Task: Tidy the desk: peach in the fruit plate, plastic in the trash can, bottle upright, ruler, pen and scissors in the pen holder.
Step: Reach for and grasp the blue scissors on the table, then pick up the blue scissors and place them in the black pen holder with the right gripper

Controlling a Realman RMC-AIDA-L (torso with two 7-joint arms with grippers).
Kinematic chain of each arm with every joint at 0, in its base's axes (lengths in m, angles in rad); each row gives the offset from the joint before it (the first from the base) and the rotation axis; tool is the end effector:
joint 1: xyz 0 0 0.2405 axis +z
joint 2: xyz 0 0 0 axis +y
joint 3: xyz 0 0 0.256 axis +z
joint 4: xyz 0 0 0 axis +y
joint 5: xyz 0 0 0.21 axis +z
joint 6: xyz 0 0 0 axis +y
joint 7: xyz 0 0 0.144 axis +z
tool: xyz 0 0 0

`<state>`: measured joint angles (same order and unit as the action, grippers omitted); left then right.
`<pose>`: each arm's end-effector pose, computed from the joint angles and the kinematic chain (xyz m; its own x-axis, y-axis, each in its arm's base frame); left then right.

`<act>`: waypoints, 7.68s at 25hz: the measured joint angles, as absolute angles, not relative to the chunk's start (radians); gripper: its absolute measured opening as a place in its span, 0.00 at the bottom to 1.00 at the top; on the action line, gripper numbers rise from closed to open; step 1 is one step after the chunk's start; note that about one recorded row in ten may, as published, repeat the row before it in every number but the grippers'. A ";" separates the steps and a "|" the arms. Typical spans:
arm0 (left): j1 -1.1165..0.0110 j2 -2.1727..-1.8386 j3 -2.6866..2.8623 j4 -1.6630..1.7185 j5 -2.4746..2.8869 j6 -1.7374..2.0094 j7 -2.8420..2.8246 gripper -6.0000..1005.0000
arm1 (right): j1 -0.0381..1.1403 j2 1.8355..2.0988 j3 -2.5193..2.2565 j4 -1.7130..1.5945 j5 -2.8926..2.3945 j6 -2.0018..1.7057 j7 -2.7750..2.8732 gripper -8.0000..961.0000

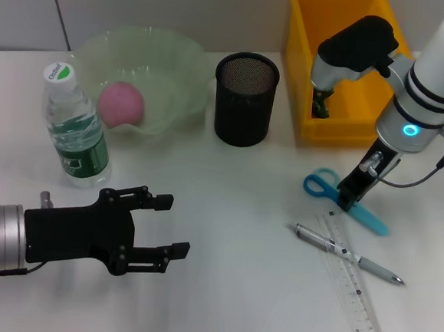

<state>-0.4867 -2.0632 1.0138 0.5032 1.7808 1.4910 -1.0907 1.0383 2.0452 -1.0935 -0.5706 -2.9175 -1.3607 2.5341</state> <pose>-0.2631 0.3006 -0.0465 0.8636 0.1853 0.4689 0.2647 -0.9582 -0.1089 0.2122 0.4131 -0.0216 0.5271 -0.7662 0.3676 -0.5642 -0.6390 -0.5228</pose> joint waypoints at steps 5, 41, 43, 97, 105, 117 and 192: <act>-0.487 -2.063 1.014 0.503 1.780 1.491 -1.091 0.78 | 1.038 2.042 -1.092 -0.577 -2.917 -1.363 2.535 0.18; -0.494 -2.063 1.014 0.506 1.779 1.489 -1.100 0.78 | 1.031 2.044 -1.101 -0.583 -2.918 -1.379 2.527 0.30; -0.494 -2.063 1.014 0.506 1.779 1.490 -1.100 0.78 | 1.030 2.045 -1.101 -0.583 -2.918 -1.378 2.527 0.30; -0.506 -2.063 1.014 0.506 1.779 1.483 -1.100 0.78 | 1.026 2.044 -1.118 -0.582 -2.914 -1.363 2.503 0.22; -0.506 -2.063 1.014 0.506 1.779 1.485 -1.100 0.78 | 0.989 2.046 -1.106 -0.697 -2.910 -1.425 2.496 0.21; -0.506 -2.062 1.014 0.506 1.779 1.488 -1.100 0.78 | 0.972 2.058 -1.107 -0.781 -2.885 -1.487 2.462 0.21; -0.523 -2.070 1.000 0.519 1.770 1.437 -1.110 0.78 | 0.690 2.078 -0.869 -0.608 -1.591 -1.069 1.350 0.23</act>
<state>-0.5228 -2.0704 1.0002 0.5189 1.7700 1.4375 -1.1096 0.6895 2.0782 -0.8689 -0.6080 -1.5907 -1.0687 1.3498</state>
